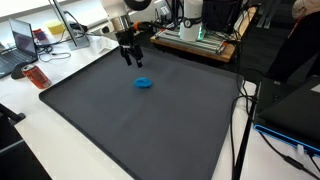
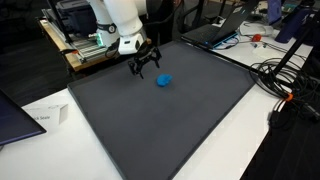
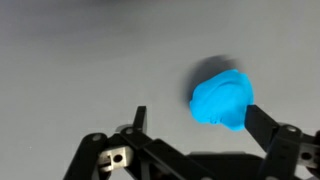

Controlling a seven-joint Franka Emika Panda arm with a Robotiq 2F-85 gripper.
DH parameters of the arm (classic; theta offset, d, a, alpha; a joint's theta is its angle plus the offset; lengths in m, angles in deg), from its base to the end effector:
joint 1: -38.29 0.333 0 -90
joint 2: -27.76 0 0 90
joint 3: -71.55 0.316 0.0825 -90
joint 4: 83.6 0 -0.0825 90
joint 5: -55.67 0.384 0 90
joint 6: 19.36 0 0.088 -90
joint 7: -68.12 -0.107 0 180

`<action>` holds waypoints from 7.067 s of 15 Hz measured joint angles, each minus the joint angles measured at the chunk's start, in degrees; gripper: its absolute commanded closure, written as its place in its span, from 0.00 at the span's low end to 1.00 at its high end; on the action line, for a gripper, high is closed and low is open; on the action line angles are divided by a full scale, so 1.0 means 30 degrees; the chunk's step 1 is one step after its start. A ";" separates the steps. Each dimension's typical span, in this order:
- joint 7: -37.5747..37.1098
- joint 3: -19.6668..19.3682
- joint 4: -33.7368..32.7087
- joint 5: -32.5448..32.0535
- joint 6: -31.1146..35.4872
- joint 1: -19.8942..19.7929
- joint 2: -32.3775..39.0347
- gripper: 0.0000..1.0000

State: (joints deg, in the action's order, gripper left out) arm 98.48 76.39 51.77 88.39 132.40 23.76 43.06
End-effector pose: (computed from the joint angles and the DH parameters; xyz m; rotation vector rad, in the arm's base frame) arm 0.4998 -0.0990 0.2144 -2.8580 0.2101 -0.1644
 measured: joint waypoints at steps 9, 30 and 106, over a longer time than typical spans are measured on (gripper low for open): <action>0.5479 0.2613 0.3739 0.6260 0.5135 0.0051 -0.3298 0.00; -0.3433 -0.2102 0.7670 0.5388 1.3247 1.0035 -0.1351 0.00; -2.1373 -0.3446 -0.5143 -1.5280 -0.6399 0.8997 0.0181 0.00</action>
State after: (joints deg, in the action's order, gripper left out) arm 34.36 66.05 36.34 42.56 113.20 50.75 43.60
